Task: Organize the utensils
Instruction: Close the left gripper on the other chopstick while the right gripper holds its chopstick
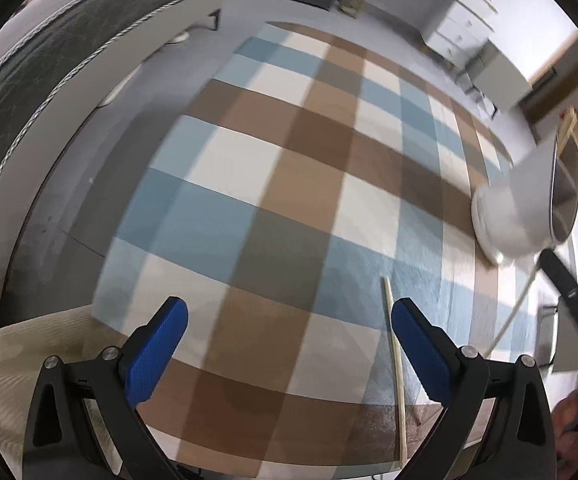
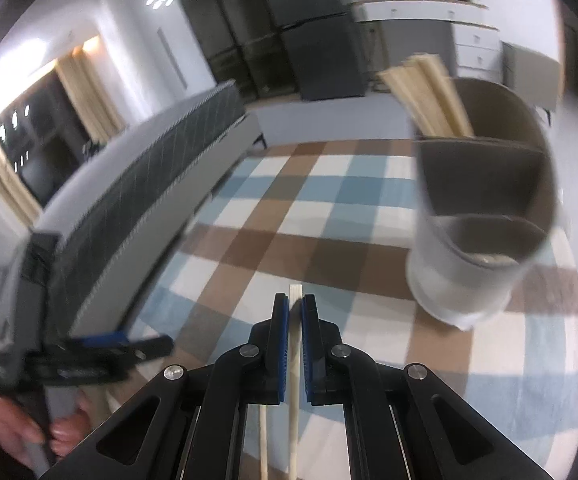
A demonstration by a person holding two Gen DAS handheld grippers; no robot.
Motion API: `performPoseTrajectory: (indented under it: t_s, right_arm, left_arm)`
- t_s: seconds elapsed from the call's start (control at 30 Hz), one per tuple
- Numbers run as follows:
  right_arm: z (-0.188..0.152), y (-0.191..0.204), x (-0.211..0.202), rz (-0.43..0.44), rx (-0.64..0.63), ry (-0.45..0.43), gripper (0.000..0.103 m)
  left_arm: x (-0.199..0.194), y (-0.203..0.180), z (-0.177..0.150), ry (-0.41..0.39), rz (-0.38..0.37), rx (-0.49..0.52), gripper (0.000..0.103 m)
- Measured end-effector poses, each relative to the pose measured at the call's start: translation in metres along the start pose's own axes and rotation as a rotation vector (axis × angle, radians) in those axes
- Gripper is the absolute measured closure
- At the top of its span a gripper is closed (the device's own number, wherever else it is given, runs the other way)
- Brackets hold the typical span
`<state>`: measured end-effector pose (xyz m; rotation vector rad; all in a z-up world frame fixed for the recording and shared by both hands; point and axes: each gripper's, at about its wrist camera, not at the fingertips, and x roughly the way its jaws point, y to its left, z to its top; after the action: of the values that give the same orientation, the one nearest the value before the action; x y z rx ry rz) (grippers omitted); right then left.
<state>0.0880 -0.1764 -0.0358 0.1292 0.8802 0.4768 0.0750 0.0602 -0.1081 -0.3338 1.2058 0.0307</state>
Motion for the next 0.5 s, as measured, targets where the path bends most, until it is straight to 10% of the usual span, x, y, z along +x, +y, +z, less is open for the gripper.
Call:
performPoseTrajectory:
  t_s: [0.5]
  right_arm:
    - [-0.007,-0.055,-0.049,0.097,0.179,-0.138,0.098]
  left_arm:
    - [0.032,-0.050,-0.014,0.113,-0.025,0.087,0.016]
